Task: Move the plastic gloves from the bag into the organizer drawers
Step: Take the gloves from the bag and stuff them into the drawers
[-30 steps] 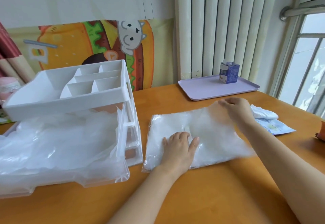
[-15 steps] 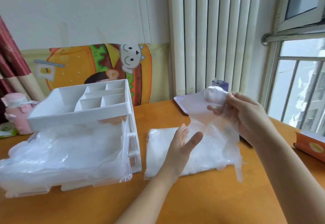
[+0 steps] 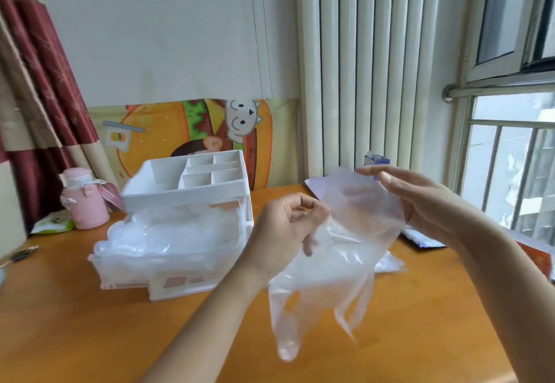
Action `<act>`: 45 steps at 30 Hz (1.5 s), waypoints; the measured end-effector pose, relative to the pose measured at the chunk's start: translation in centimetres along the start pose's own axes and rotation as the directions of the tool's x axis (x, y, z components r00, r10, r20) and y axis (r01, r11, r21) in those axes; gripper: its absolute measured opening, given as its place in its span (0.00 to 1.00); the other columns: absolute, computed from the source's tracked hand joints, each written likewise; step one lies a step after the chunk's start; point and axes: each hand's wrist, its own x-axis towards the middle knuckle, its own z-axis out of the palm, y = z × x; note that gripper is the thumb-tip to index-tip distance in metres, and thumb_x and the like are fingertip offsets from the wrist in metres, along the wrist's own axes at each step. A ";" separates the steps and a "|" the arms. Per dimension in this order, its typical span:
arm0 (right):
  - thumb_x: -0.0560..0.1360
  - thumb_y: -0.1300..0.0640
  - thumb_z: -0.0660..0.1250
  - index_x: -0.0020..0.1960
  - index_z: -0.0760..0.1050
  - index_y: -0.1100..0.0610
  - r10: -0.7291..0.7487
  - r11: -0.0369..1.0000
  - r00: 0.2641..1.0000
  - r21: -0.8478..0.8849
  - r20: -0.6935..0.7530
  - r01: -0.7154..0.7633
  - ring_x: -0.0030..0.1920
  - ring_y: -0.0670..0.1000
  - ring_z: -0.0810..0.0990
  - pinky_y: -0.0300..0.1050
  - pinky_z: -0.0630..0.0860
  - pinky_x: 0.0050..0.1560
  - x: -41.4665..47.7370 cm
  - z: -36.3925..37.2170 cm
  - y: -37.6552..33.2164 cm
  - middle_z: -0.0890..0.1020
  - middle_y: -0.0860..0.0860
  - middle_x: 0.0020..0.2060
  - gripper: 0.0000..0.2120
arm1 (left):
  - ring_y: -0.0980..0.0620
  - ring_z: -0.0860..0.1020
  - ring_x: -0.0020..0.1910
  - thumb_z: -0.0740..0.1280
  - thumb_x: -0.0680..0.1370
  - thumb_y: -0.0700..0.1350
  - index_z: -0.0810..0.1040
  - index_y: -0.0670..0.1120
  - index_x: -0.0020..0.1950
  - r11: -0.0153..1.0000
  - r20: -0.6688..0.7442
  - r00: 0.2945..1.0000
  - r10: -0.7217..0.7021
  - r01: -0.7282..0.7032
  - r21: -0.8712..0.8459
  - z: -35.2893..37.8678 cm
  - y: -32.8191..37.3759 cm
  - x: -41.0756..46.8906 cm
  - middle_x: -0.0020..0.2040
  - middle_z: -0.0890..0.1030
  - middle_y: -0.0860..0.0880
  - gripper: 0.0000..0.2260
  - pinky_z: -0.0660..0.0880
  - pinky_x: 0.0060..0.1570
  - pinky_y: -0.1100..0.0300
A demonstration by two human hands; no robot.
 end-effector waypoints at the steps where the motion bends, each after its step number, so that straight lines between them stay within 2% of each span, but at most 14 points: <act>1: 0.55 0.33 0.78 0.59 0.78 0.51 -0.002 0.992 0.998 -0.129 0.069 0.011 0.55 0.49 0.82 0.42 0.79 0.51 0.1 0.3 -0.8 0.83 0.51 0.54 0.38 | 0.56 0.71 0.21 0.68 0.78 0.44 0.79 0.41 0.45 0.998 0.019 1.000 -0.012 0.011 0.056 -1.1 0.9 -0.3 0.24 0.74 0.51 0.06 0.75 0.33 0.59; 4: 0.53 0.30 0.76 0.63 0.74 0.47 0.056 0.930 0.965 -0.366 0.256 0.043 0.61 0.47 0.78 0.46 0.72 0.61 0.6 1.9 -2.8 0.81 0.47 0.58 0.43 | 0.56 0.72 0.22 0.69 0.77 0.47 0.80 0.43 0.45 0.971 0.035 0.995 -0.097 0.086 0.222 -4.0 3.0 -1.3 0.26 0.73 0.51 0.08 0.67 0.25 0.68; 8: 0.49 0.24 0.72 0.62 0.73 0.38 0.072 0.897 0.935 -0.432 0.348 0.092 0.62 0.37 0.75 0.39 0.70 0.60 1.6 5.0 -5.0 0.80 0.36 0.57 0.44 | 0.53 0.69 0.22 0.72 0.75 0.49 0.81 0.42 0.44 0.936 -0.004 0.974 -0.227 0.219 0.276 -6.8 4.0 -2.1 0.25 0.70 0.51 0.10 0.64 0.23 0.69; 14: 0.58 0.27 0.70 0.64 0.76 0.47 0.115 0.853 0.917 -0.511 0.383 0.106 0.61 0.41 0.77 0.45 0.69 0.66 3.7 11.5 -6.0 0.80 0.42 0.59 0.40 | 0.56 0.66 0.18 0.71 0.75 0.45 0.80 0.34 0.46 0.848 -0.139 0.933 -0.332 0.360 0.388 -10.7 4.3 -3.1 0.22 0.68 0.51 0.13 0.65 0.22 0.70; 18: 0.68 0.48 0.75 0.61 0.75 0.48 0.109 0.803 0.960 -0.592 0.260 0.069 0.51 0.46 0.82 0.39 0.75 0.52 5.5 15.5 -5.6 0.84 0.44 0.50 0.23 | 0.56 0.67 0.18 0.71 0.75 0.47 0.82 0.40 0.42 0.792 -0.202 0.905 -0.374 0.425 0.437 -13.5 4.6 -3.4 0.22 0.69 0.53 0.10 0.69 0.28 0.64; 20: 0.73 0.60 0.71 0.51 0.81 0.56 0.011 0.821 0.971 -0.557 0.237 0.126 0.42 0.49 0.84 0.42 0.78 0.46 6.6 17.1 -5.3 0.86 0.49 0.40 0.07 | 0.55 0.68 0.19 0.72 0.73 0.53 0.81 0.39 0.42 0.792 -0.204 0.907 -0.368 0.421 0.442 -14.9 4.8 -3.5 0.25 0.69 0.52 0.16 0.69 0.31 0.61; 22: 0.76 0.65 0.66 0.45 0.81 0.60 -0.072 0.873 0.978 -0.462 0.196 0.157 0.33 0.48 0.82 0.40 0.80 0.41 7.8 18.2 -5.4 0.84 0.52 0.34 0.06 | 0.55 0.68 0.20 0.73 0.69 0.59 0.78 0.38 0.40 0.768 -0.167 0.901 -0.399 0.428 0.476 -16.5 5.0 -3.7 0.25 0.69 0.52 0.23 0.70 0.31 0.62; 28: 0.77 0.62 0.63 0.40 0.78 0.53 -0.241 0.829 0.969 -0.511 0.044 0.229 0.18 0.43 0.69 0.32 0.65 0.22 11.5 19.3 -6.1 0.80 0.46 0.31 0.10 | 0.59 0.74 0.33 0.74 0.72 0.50 0.82 0.50 0.29 0.724 -0.047 0.865 -0.500 0.447 0.525 -21.0 4.7 -4.4 0.33 0.79 0.53 0.12 0.71 0.37 0.68; 31: 0.77 0.61 0.65 0.40 0.78 0.53 -0.215 0.854 0.977 -0.484 0.006 0.191 0.17 0.43 0.66 0.33 0.65 0.21 12.9 19.8 -4.9 0.79 0.47 0.34 0.09 | 0.51 0.79 0.42 0.67 0.78 0.45 0.84 0.38 0.45 0.824 -0.099 0.890 -0.444 0.450 0.344 -22.3 4.5 -3.7 0.39 0.83 0.47 0.11 0.75 0.50 0.59; 34: 0.77 0.60 0.64 0.43 0.78 0.56 -0.217 0.819 0.975 -0.552 -0.051 0.154 0.17 0.42 0.68 0.33 0.66 0.21 13.6 19.9 -3.6 0.81 0.48 0.34 0.07 | 0.51 0.80 0.34 0.65 0.80 0.42 0.79 0.32 0.47 0.836 -0.228 0.867 -0.444 0.492 0.243 -22.9 4.2 -2.6 0.34 0.81 0.45 0.12 0.78 0.35 0.63; 36: 0.77 0.59 0.64 0.42 0.77 0.58 -0.243 0.761 0.967 -0.633 -0.070 0.146 0.19 0.43 0.71 0.33 0.67 0.22 13.8 19.9 -2.4 0.82 0.51 0.34 0.06 | 0.53 0.74 0.25 0.69 0.77 0.43 0.77 0.38 0.38 0.785 -0.310 0.849 -0.427 0.519 0.338 -23.5 3.5 -1.9 0.27 0.76 0.47 0.12 0.71 0.25 0.66; 39: 0.74 0.58 0.68 0.39 0.76 0.58 -0.264 0.645 0.961 -0.756 -0.081 0.113 0.31 0.50 0.76 0.39 0.70 0.30 14.0 19.8 -0.7 0.83 0.51 0.37 0.06 | 0.52 0.70 0.23 0.74 0.73 0.46 0.74 0.40 0.31 0.612 -0.353 0.855 -0.380 0.518 0.598 -23.9 1.5 -0.9 0.25 0.73 0.47 0.16 0.67 0.26 0.66; 42: 0.73 0.55 0.69 0.41 0.76 0.55 -0.264 0.497 0.961 -0.866 -0.083 0.062 0.44 0.54 0.78 0.43 0.66 0.34 13.8 20.0 0.4 0.80 0.49 0.39 0.04 | 0.53 0.73 0.26 0.75 0.71 0.48 0.75 0.42 0.32 0.468 -0.341 0.878 -0.336 0.470 0.748 -22.8 -0.3 -0.3 0.25 0.76 0.51 0.14 0.66 0.28 0.63; 45: 0.73 0.56 0.71 0.48 0.77 0.54 -0.368 0.425 0.928 -0.897 -0.052 0.118 0.48 0.52 0.75 0.42 0.66 0.40 13.2 20.1 0.5 0.78 0.48 0.44 0.06 | 0.48 0.73 0.29 0.75 0.69 0.47 0.71 0.42 0.33 0.327 -0.322 0.887 -0.331 0.428 0.843 -21.3 -1.2 0.3 0.30 0.75 0.45 0.16 0.65 0.29 0.59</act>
